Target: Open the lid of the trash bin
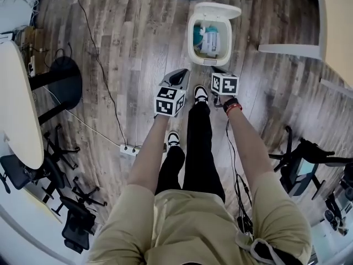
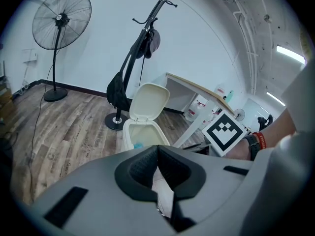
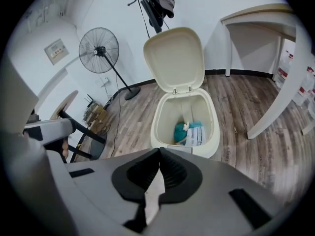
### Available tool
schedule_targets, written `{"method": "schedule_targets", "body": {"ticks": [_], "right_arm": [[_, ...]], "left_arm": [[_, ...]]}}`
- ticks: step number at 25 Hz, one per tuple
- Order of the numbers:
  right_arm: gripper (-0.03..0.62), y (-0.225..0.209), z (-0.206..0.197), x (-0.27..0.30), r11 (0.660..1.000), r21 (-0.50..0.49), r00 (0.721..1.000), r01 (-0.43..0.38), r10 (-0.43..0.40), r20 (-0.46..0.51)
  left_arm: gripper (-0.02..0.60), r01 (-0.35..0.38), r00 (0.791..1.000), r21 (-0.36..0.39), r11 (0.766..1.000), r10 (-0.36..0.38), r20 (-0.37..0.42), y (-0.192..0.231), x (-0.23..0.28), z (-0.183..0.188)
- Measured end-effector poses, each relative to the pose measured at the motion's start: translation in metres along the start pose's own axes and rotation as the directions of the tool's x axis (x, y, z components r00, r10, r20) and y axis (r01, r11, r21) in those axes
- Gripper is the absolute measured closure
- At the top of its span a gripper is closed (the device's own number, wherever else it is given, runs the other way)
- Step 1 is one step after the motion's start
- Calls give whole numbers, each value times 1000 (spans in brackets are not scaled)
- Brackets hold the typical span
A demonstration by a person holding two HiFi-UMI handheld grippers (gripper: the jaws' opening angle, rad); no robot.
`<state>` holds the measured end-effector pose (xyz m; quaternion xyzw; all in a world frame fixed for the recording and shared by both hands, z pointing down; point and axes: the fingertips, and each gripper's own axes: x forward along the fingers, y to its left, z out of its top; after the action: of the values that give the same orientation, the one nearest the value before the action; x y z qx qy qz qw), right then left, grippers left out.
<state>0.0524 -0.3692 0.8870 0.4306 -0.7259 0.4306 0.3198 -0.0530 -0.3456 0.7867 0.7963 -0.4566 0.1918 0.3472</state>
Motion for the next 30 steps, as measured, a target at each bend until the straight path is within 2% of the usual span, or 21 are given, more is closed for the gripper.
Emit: {"method": "schedule_targets", "body": {"ticks": [7, 12, 16, 24, 30], "right_arm": [[579, 58, 7, -101, 999, 30, 995, -32, 29, 93], [579, 103, 8, -171, 998, 27, 983, -65, 59, 174], [579, 135, 9, -224, 996, 50, 973, -70, 57, 226], [579, 184, -11, -333, 1000, 3, 947, -8, 6, 320], [580, 207, -16, -406, 999, -35, 910, 32, -15, 414]], "left_arm": [[557, 2, 998, 8, 1000, -2, 55, -36, -83, 33], [557, -16, 993, -9, 1000, 17, 114, -62, -150, 51], [557, -16, 987, 13, 1000, 14, 160, -85, -204, 68], [557, -13, 975, 57, 998, 0, 223, -134, -304, 81], [557, -34, 958, 92, 995, 6, 287, -165, -358, 92]]}}
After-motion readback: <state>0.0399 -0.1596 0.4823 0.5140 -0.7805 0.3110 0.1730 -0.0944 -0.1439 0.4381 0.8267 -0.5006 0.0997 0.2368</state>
